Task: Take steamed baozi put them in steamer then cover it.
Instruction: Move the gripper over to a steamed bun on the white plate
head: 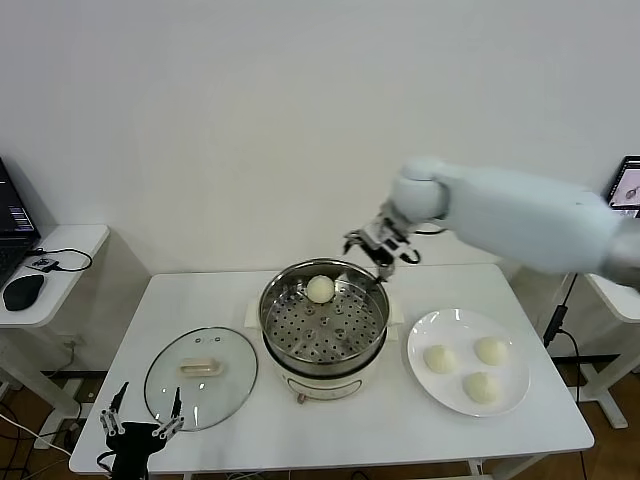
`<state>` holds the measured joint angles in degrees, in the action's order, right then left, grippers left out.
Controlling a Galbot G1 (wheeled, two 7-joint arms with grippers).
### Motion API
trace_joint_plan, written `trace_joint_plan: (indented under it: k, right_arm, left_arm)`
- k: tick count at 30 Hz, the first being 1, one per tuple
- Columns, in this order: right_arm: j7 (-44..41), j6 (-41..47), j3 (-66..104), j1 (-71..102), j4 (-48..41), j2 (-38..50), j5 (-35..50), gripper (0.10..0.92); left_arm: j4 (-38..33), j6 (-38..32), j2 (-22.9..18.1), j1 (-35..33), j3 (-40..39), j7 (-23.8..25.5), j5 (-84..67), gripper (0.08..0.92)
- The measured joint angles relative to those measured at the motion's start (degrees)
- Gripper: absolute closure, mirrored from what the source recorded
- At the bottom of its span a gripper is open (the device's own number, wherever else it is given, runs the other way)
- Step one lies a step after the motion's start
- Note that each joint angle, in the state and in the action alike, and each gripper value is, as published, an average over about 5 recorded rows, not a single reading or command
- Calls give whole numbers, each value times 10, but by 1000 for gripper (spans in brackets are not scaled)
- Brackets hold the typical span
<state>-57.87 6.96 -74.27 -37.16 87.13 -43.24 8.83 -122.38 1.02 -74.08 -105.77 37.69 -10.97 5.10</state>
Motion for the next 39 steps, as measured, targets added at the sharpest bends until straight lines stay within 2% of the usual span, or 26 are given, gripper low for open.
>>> trace_joint_plan:
  k: [7,15,26,39]
  right_arm:
    - [0,37,10,26,55,114,-27,203]
    - [13,54,64,126,67,168,-60,203]
    - [25,58,169,298,21,157,-114,203]
    - [42,49,235,391,-58,96,-145,203]
  left_arm:
    - [7,1,4,5,-8,0,2,177]
    - [10,1,6,2,-2,0,2,177]
    - [18,2,3,0,8,1,2,177]
    - [24,2,2,0,16,1,3,177]
